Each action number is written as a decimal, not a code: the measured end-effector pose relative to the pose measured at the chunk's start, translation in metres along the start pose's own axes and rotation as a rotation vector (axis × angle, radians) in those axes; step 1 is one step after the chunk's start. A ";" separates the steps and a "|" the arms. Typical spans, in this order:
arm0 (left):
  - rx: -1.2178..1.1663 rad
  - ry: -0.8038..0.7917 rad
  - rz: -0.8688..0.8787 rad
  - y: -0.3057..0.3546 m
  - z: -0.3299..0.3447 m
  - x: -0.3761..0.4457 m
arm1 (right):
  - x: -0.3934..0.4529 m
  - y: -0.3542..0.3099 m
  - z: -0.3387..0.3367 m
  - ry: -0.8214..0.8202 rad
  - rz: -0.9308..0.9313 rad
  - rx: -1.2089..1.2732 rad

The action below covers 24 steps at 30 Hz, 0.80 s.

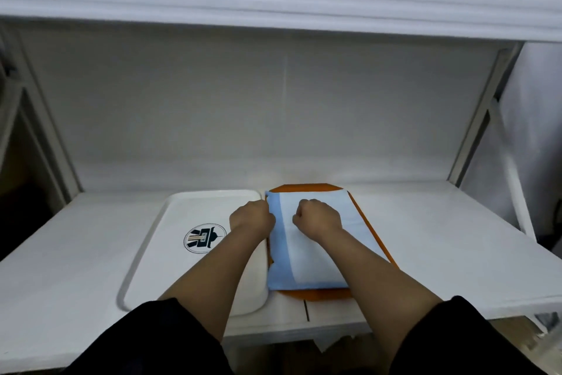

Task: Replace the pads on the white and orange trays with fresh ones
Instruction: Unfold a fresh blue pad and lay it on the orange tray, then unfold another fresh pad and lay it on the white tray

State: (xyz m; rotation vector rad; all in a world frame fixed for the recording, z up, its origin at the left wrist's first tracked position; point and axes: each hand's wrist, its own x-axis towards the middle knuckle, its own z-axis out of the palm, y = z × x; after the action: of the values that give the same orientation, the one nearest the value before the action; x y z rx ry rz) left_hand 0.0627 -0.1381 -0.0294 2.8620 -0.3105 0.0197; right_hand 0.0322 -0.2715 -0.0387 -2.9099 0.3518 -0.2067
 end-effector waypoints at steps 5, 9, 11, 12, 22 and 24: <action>-0.011 0.106 0.035 0.006 -0.035 -0.024 | -0.020 -0.018 -0.039 0.083 0.006 0.059; -0.028 0.215 0.077 0.013 -0.062 -0.040 | -0.033 -0.029 -0.065 0.231 -0.046 0.091; -0.054 0.286 0.111 0.019 -0.074 -0.050 | -0.040 -0.034 -0.079 0.332 -0.066 0.156; -0.074 0.330 0.134 0.022 -0.083 -0.056 | -0.046 -0.038 -0.088 0.403 -0.079 0.185; -0.096 1.052 0.757 0.052 -0.168 -0.115 | -0.101 -0.037 -0.170 1.237 -0.497 0.451; -0.069 1.194 0.939 0.056 -0.181 -0.124 | -0.111 -0.035 -0.188 1.331 -0.590 0.466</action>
State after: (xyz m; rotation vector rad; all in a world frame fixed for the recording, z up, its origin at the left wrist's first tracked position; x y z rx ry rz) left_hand -0.0674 -0.1182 0.1547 1.8670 -1.2046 1.6680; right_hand -0.0972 -0.2452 0.1384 -1.9087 -0.3679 -1.9571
